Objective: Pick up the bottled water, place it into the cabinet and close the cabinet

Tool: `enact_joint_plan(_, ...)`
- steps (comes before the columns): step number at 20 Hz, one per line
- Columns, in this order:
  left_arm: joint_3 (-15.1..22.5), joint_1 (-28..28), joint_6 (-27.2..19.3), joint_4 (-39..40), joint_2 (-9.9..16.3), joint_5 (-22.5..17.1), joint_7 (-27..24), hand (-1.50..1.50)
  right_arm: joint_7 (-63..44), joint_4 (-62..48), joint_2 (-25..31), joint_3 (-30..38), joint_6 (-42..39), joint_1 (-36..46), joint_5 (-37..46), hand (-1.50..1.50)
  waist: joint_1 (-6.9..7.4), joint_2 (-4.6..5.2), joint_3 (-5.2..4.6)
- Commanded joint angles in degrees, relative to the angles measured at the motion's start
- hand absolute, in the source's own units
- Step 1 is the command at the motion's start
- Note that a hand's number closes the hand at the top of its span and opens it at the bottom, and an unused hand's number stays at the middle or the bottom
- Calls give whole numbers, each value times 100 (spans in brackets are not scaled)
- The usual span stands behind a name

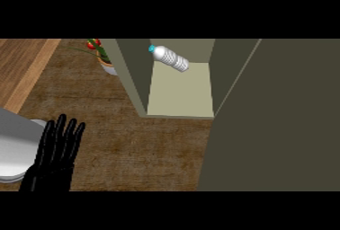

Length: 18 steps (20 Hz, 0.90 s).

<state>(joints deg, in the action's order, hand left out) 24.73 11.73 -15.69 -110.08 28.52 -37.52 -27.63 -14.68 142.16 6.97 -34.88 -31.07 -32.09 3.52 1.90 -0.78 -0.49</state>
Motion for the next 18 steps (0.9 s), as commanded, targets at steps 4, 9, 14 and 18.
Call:
enact_joint_plan(4, -355, 212, 313, -85, 289, -215, -44, -150, -680, 25, -667, -1206, 565, 1287, 1012, 150, 26, 21, -18)
enact_joint_plan(9, -510, 335, 550, -161, 428, -412, -15, -150, -954, -354, -667, -1284, 1055, 2048, 971, 150, 41, 44, -18)
enact_joint_plan(14, -575, 512, 685, -246, 514, -492, -43, -150, -1114, -572, -658, -1200, 1174, 2537, 905, 150, 132, 42, -27)
enact_joint_plan(18, -741, 523, 844, -199, 602, -589, -86, -150, -1264, -648, -652, -1236, 1174, 2748, 804, 150, 139, 60, -32)
